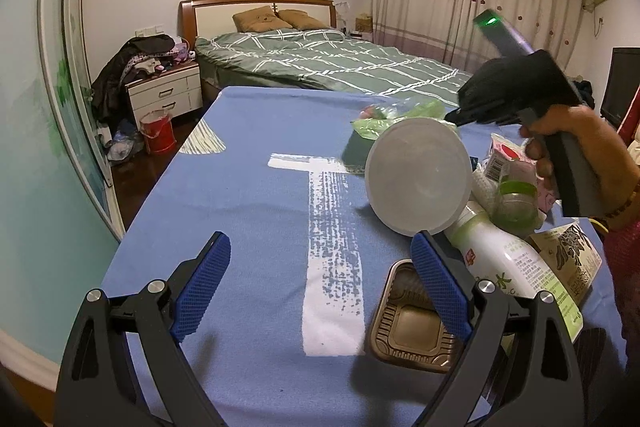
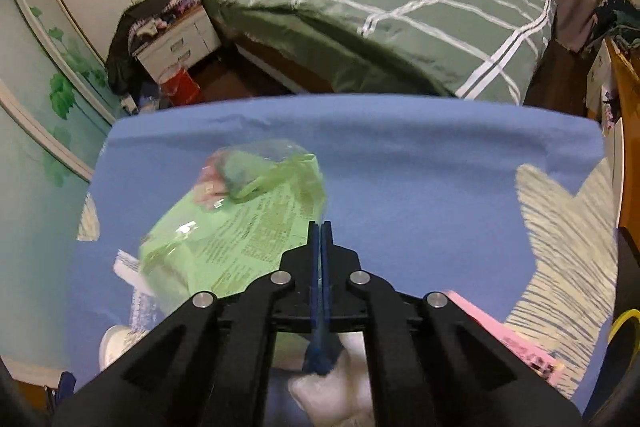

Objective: Collect trash
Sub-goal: 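Carry the plastic bag over the bin and open the right gripper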

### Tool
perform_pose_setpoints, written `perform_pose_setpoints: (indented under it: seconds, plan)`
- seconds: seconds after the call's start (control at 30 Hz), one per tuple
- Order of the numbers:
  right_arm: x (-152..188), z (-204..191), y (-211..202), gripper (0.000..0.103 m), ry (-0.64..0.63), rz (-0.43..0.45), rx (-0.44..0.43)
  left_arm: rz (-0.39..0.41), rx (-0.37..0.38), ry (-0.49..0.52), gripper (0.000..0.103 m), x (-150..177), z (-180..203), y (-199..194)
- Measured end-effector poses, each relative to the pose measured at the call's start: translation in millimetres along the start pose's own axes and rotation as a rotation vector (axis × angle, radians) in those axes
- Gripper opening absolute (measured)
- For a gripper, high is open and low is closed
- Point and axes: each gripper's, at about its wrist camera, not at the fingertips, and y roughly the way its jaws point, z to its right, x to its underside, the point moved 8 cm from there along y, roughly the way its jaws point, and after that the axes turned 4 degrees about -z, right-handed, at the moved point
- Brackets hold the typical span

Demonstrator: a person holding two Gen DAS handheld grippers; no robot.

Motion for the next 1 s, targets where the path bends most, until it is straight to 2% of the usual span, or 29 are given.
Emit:
perform_pose_setpoints:
  seconds: [0.3, 0.53, 0.77, 1.0]
  plan:
    - [10.2, 24.0, -61.2, 0.001, -0.003, 0.141, -0.008, 0.004, -0.01, 0.008, 0.09, 0.4, 2.1, -1.3]
    - [31.5, 64.1, -126.9, 0.001, 0.034, 0.277, -0.009, 0.002, -0.017, 0.011, 0.09, 0.6, 1.7, -2.2]
    - [67.1, 126.4, -188.0, 0.001, 0.112, 0.392, 0.03, 0.0, -0.022, 0.013, 0.09, 0.0, 1.6, -2.5]
    - [120.8, 202.7, -225.5, 0.001, 0.228, 0.44, 0.108, 0.0, -0.027, 0.019, 0.09, 0.5, 2.2, -2.4]
